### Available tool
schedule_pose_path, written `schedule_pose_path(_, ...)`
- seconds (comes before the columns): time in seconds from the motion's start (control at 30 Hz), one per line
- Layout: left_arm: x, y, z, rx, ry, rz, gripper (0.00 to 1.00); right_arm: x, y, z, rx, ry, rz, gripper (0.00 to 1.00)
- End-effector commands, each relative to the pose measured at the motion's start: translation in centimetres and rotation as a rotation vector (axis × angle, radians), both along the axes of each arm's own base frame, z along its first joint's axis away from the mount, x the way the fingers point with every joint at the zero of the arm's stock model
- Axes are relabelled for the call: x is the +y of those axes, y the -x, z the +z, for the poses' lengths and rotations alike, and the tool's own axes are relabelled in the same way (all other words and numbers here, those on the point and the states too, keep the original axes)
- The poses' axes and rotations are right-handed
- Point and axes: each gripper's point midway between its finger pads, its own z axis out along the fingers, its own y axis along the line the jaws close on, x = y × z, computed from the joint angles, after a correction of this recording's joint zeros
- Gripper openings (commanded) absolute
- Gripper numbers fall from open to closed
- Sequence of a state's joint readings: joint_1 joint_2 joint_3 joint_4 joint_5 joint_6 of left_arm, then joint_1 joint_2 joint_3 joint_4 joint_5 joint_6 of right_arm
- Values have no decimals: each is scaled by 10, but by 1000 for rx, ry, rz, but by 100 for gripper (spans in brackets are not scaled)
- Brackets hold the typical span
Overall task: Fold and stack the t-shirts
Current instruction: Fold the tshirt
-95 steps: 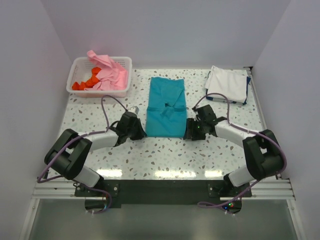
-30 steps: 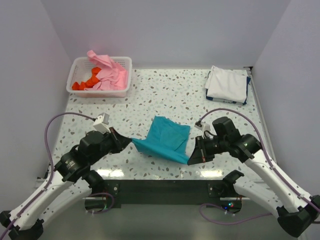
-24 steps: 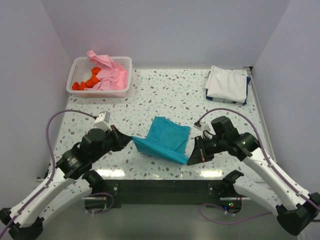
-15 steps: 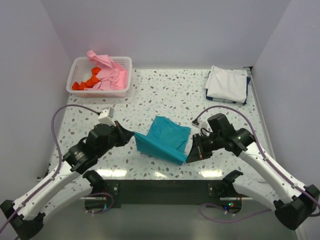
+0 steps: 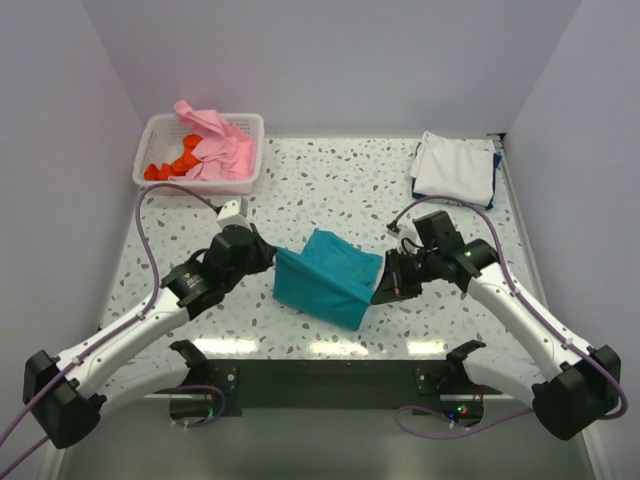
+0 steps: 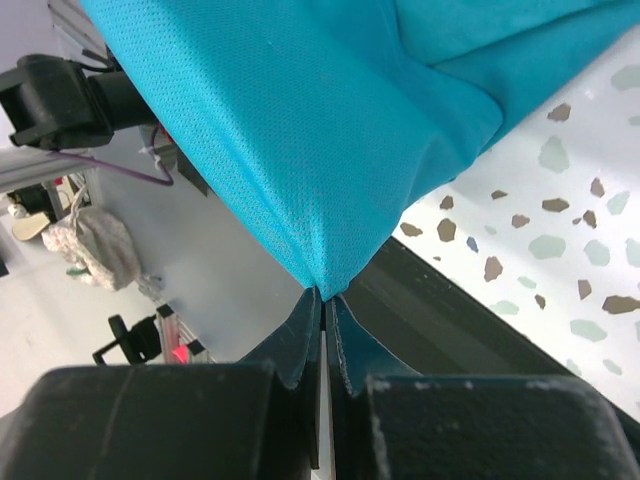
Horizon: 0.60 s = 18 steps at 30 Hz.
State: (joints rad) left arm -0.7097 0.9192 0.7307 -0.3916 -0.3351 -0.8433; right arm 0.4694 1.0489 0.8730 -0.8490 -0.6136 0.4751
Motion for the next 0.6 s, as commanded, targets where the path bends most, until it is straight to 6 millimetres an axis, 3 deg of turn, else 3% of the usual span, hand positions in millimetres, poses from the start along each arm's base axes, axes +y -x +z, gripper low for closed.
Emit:
schedule_pose_path(0.0, 1, -31, 38, -132, 5, 76, 0, 0, -23, 11, -85, 13, -7, 0)
schedule_pose_path(0.33, -6, -60, 26, -93, -54, 102, 0, -9, -50, -2, -80, 56, -65, 0)
schedule_pose_path(0.57, -17, -84, 14, -76, -64, 89, 0, -14, -82, -11, -97, 58, -132, 0)
